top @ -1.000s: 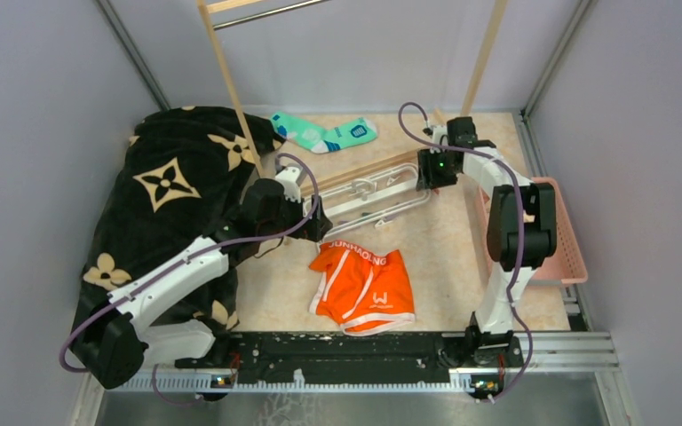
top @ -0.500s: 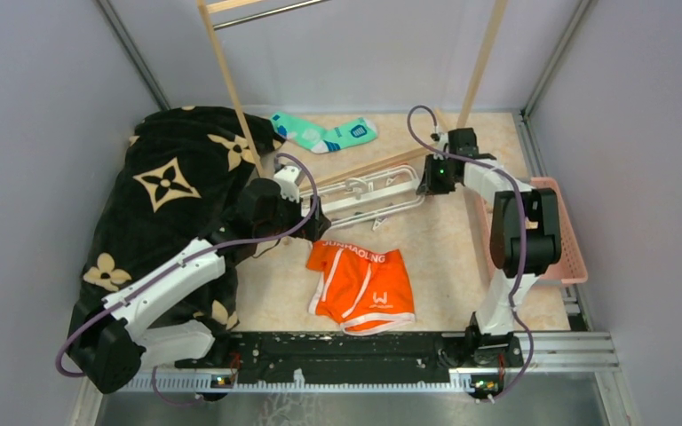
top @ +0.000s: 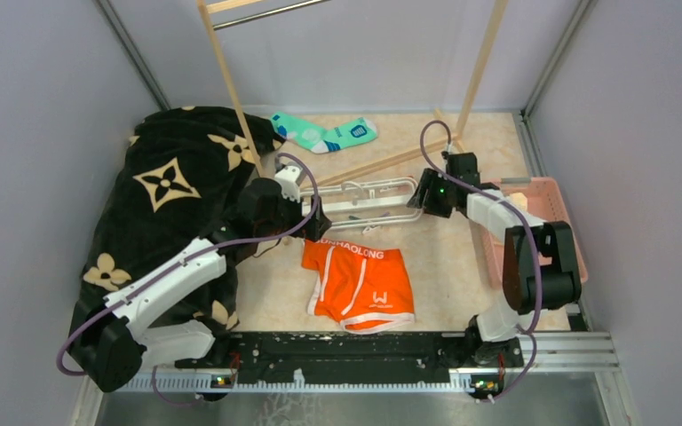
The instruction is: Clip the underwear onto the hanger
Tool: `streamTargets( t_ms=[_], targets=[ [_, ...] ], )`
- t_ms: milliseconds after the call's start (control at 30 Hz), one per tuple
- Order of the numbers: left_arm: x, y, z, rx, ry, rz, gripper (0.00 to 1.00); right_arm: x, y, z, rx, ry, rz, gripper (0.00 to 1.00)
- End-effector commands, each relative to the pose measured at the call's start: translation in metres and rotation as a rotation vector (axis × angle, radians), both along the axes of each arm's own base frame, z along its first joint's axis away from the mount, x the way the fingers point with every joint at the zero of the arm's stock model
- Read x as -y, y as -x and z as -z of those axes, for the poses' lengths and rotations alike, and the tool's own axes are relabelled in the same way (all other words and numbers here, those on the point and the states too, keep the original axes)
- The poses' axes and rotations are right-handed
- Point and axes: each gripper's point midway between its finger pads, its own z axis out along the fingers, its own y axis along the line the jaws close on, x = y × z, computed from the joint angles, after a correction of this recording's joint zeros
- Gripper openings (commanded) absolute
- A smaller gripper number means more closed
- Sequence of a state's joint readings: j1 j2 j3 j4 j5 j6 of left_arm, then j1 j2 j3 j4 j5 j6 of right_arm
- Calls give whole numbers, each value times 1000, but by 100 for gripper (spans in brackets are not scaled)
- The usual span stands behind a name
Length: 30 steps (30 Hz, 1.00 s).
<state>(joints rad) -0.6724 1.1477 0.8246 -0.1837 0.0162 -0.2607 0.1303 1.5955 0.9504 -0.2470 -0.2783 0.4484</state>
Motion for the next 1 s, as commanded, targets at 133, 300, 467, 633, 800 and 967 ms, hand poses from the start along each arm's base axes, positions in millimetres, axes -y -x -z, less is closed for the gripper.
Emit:
streamTargets(
  t_ms=[133,300,467,633,800,967],
  targets=[
    [9,-11,-24,64,23,11,99,46,-7,-72,261,220,103,71],
    [5,-15,-41,121,60,-19,99,48,22,-81,318,164,138,99],
    [20,-6,-56,175,102,108,99,-1,63,-78,374,-134,0,86],
    [44,6,-49,155,110,280,91,-17,88,-44,270,-209,-32,72],
    [59,11,-40,100,111,341,90,-38,95,-18,195,-250,-134,67],
    [64,11,-36,82,108,361,90,-51,97,8,112,-249,-196,59]
  ],
)
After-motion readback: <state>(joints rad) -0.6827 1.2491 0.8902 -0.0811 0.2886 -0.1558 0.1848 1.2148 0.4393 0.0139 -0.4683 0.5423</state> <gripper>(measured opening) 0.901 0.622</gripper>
